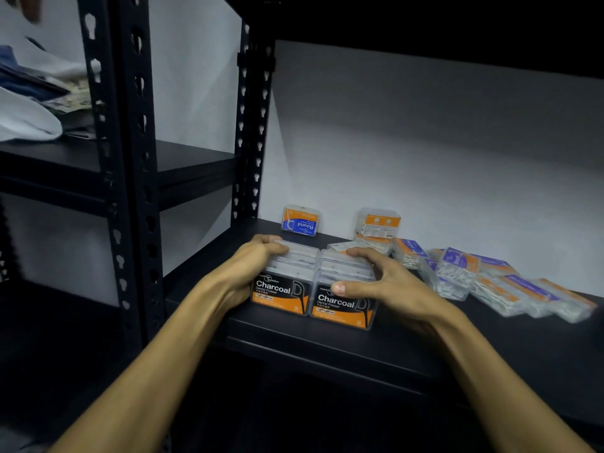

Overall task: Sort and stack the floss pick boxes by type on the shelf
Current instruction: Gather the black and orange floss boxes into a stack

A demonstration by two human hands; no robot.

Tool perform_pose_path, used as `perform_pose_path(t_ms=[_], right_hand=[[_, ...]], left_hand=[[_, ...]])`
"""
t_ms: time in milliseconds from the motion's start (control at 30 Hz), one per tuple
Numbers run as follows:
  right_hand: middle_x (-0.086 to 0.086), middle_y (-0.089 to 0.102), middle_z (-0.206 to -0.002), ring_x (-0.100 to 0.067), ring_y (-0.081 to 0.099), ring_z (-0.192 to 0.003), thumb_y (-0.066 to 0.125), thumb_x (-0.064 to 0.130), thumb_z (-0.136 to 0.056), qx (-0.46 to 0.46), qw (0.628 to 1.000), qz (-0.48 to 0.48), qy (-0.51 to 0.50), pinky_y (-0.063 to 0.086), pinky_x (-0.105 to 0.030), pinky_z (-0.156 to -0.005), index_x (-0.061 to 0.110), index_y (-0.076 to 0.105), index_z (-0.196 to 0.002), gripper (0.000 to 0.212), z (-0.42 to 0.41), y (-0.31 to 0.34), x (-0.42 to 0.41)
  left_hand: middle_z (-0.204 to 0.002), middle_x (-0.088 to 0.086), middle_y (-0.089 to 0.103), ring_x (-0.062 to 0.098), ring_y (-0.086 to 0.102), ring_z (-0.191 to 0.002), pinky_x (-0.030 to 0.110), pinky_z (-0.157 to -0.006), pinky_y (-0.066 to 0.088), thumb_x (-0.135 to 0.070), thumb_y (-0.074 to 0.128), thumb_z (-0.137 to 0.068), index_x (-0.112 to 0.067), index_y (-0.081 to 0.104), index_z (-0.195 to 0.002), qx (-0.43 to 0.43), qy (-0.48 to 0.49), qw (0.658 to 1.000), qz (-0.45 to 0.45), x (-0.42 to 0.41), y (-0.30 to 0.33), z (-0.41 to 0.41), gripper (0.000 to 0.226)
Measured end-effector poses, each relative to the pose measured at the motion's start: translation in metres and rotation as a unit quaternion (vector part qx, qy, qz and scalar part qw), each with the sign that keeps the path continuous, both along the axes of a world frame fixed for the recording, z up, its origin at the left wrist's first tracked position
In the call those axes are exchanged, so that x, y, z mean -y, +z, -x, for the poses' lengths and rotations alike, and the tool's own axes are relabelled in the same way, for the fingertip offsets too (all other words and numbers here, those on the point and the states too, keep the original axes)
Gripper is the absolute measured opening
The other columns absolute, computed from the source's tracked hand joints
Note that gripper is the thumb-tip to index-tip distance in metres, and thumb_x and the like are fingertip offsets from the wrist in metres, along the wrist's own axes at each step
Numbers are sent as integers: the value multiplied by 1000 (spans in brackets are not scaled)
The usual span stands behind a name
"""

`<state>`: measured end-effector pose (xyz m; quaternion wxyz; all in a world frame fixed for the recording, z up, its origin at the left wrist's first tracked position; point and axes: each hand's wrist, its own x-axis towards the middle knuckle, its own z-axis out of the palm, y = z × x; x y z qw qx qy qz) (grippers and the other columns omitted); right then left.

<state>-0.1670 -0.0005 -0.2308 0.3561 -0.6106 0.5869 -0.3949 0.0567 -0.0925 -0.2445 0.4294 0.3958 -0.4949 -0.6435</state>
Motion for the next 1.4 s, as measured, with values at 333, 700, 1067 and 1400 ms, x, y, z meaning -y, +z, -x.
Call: perform_pose_path(t_ms=[333, 700, 1067, 1400], right_hand=[[-11, 61, -128, -26, 68, -112, 95, 19, -41, 187, 982, -10, -14, 53, -44, -100, 19, 53, -129, 97, -8, -17, 3], [-15, 61, -126, -30, 70, -106, 94, 22, -40, 170, 985, -14, -1, 57, -43, -91, 18, 50, -125, 96, -7, -16, 9], [-17, 64, -123, -36, 73, -94, 96, 18, -48, 239, 969, 22, -55, 59, -45, -82, 17, 56, -124, 85, -16, -22, 9], [-15, 67, -117, -36, 73, -94, 90, 15, -61, 237, 967, 59, -78, 60, -46, -81, 18, 57, -120, 68, -18, -28, 12]], left_hand=[[-104, 16, 63, 22, 65, -77, 31, -56, 57, -10, 62, -92, -10, 50, -128, 0, 10, 1000, 8, 0, 0, 1, 37], [-104, 15, 62, 23, 65, -76, 31, -56, 57, -10, 61, -94, -11, 48, -128, 6, -5, 1000, 8, 0, -1, 0, 36], [-98, 15, 63, 22, 67, -67, 32, -52, 57, -8, 64, -92, -11, 52, -118, 13, 3, 1000, 3, 5, -1, 0, 29], [-91, 11, 62, 20, 64, -66, 29, -51, 54, -9, 64, -92, -12, 54, -112, 30, 17, 999, 16, 3, -1, 2, 23]])
